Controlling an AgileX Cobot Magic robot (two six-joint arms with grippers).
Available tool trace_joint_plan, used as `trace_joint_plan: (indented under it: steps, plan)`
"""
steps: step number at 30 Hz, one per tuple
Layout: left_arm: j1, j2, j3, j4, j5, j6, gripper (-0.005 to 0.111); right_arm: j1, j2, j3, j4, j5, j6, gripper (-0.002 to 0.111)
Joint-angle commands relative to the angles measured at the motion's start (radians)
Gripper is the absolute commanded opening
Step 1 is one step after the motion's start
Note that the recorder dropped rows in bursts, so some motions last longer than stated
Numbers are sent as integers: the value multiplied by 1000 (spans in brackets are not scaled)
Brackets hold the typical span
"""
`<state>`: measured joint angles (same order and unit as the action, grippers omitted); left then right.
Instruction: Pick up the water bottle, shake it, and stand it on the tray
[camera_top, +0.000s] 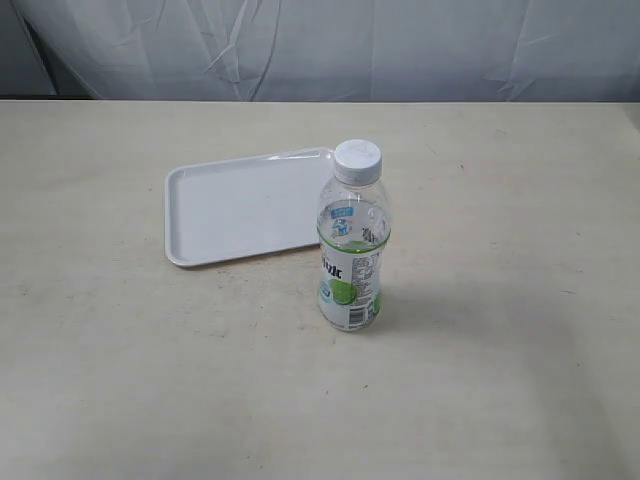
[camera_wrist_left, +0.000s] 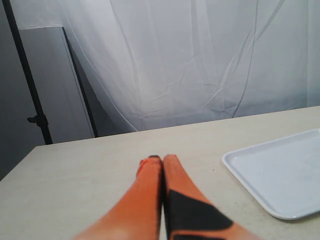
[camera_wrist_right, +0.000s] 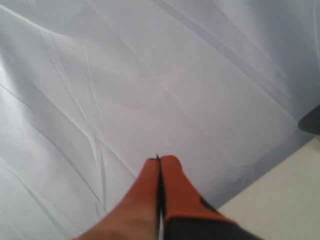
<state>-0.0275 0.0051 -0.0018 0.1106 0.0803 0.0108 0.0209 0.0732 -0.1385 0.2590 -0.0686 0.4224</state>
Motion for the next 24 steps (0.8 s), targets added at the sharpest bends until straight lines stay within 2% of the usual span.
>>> trace_joint_plan:
  steps: [1,5,8,13,14,16,17,20,22,24]
  plan:
    - [-6,-5,2,3,-5,-4,0,3,158,-112,-179,88,-17,-1]
    - [-6,-5,2,3,-5,-4,0,3,400,-325,-384,195,-88,-1]
    - [-6,-5,2,3,-5,-4,0,10,591,-492,-379,264,-236,-1]
    - [-6,-5,2,3,-5,-4,0,144,816,-667,-279,339,-442,-1]
    - [-6,-5,2,3,-5,-4,0,173,858,-694,-259,368,-480,2]
    - [-6,-5,2,3,-5,-4,0,227,933,-730,-204,417,-549,19]
    - [-6,-5,2,3,-5,-4,0,255,969,-738,-162,440,-588,31]
    - [-6,-5,2,3,-5,-4,0,306,1023,-738,-59,484,-671,51]
    - [-6,-5,2,3,-5,-4,0,344,1054,-736,7,497,-738,58]
    - [-6,-5,2,3,-5,-4,0,393,1081,-731,75,490,-814,58]
